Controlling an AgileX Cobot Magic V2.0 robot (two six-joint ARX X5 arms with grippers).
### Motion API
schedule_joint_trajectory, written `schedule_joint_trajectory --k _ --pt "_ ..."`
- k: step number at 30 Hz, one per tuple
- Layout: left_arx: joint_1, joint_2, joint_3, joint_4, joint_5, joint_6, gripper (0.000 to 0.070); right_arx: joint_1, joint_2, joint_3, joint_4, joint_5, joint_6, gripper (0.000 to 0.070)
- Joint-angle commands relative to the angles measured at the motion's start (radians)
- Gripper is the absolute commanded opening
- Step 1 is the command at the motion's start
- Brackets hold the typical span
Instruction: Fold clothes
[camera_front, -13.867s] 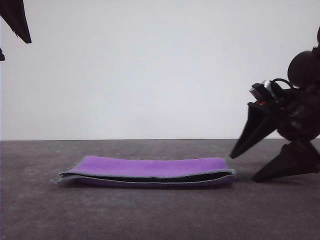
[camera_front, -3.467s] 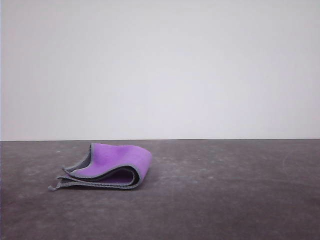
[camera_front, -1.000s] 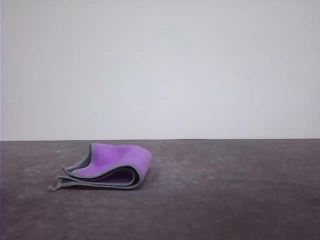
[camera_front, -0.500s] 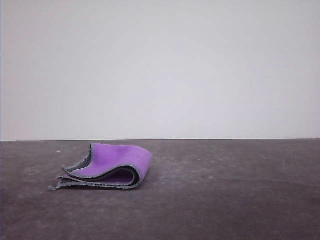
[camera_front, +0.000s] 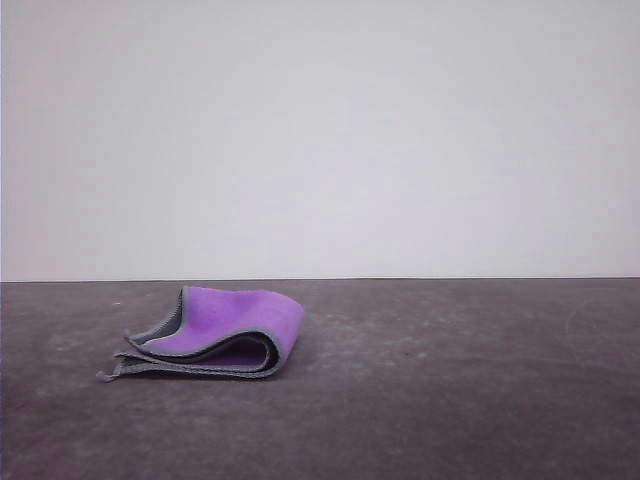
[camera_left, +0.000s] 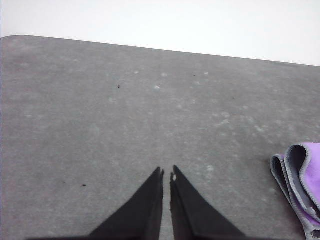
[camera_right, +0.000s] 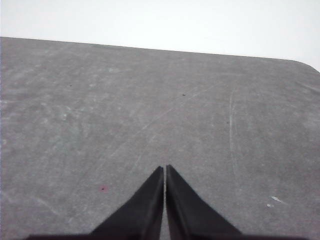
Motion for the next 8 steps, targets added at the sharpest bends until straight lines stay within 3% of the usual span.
schedule_joint_trajectory --k 1,8 --pt "-0.001 -0.002 -0.02 -0.005 0.001 -0.004 0.0017 0.0 -0.001 -0.004 0.011 0.001 0.016 0.0004" --pt "-0.001 -0.002 -0.02 -0.005 0.001 -0.004 0.0017 0.0 -0.001 -0.004 0.011 0.001 0.016 0.0004"
